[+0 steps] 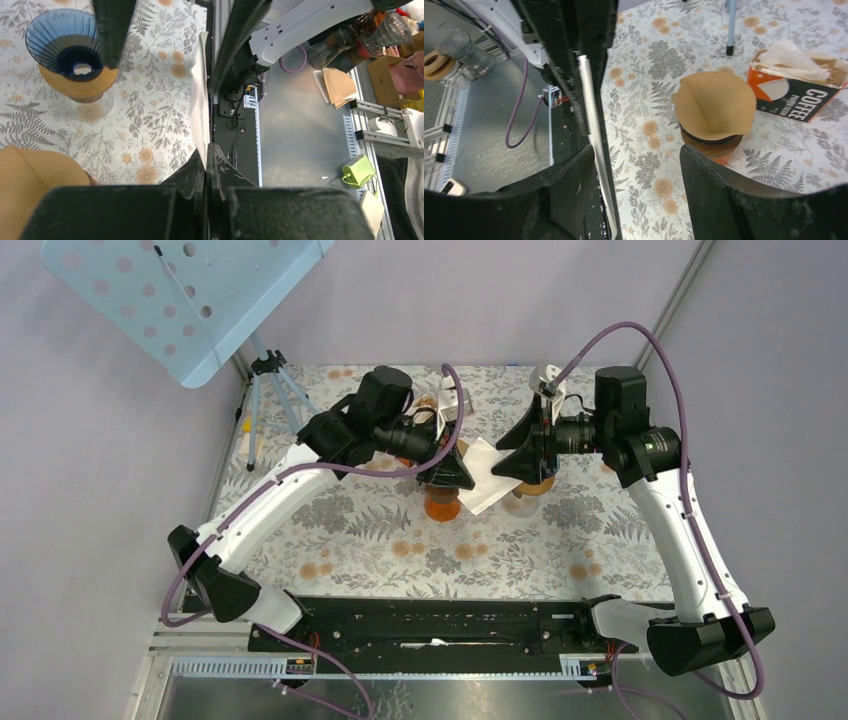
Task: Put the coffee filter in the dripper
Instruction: Place the coffee filter in the coffee dripper.
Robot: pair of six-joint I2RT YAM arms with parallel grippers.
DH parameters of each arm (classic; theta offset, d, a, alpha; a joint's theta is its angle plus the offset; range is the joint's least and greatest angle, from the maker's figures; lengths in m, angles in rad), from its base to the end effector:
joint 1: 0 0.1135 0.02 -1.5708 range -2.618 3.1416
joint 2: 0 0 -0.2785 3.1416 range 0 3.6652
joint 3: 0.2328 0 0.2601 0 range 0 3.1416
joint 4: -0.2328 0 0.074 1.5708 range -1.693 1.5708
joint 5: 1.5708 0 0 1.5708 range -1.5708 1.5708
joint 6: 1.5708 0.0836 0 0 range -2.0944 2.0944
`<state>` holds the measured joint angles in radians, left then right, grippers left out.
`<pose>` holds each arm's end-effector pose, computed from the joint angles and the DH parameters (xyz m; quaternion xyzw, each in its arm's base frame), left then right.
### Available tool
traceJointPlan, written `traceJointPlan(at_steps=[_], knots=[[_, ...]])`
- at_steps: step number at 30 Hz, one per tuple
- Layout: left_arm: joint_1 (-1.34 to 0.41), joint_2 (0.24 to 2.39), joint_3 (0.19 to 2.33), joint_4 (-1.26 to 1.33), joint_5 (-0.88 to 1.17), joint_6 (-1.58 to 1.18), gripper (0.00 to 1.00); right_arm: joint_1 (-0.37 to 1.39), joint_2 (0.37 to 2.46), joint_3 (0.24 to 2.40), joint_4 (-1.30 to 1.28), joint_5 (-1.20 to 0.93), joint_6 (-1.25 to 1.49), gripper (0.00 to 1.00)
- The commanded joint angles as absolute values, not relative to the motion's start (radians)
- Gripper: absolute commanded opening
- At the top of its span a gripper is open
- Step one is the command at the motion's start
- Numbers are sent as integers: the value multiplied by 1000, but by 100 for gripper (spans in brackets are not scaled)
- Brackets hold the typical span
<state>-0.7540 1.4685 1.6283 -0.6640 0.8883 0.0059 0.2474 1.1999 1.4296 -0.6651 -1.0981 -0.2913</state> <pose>0.2055 -0.2820 0.4288 0.4913 0.6411 -0.5122 0.2921 0.2275 0.1342 0.4419 -0.4619 0.6186 0.4298 0.4682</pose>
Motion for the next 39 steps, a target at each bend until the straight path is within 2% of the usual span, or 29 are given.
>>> traceJointPlan(at_steps=[1,9,12,14,17,18,19,22,24,26,30,39], knots=[[-759,1495,1690,-694,841,60,0,256,1189,1415,-743,-1183,-369,67],[-764,1536,1720,-698,831,60,0,275,1184,1345,-676,-1231,-301,48],[-765,1542,1722,-698,833,59,0,276,1195,1344,-663,-1233,-290,37],[-765,1540,1720,-698,831,62,0,276,1199,1346,-647,-1239,-277,26],[-764,1526,1713,-699,829,82,0,276,1196,1343,-620,-1238,-262,1],[-762,1518,1710,-700,829,90,4,276,1194,1340,-614,-1237,-262,0],[-755,1507,1706,-700,838,99,12,276,1189,1336,-611,-1236,-264,0],[-696,1470,1684,-699,926,113,43,275,1179,1325,-592,-1246,-266,0],[-632,1447,1665,-692,1000,116,57,275,1178,1322,-586,-1271,-261,0],[-575,1423,1636,-681,1065,117,65,275,1176,1317,-574,-1307,-249,0],[-533,1378,1556,-615,1090,90,70,275,1159,1269,-464,-1376,-155,0],[-548,1339,1427,-500,1010,25,69,275,1154,1248,-289,-1389,53,0]])
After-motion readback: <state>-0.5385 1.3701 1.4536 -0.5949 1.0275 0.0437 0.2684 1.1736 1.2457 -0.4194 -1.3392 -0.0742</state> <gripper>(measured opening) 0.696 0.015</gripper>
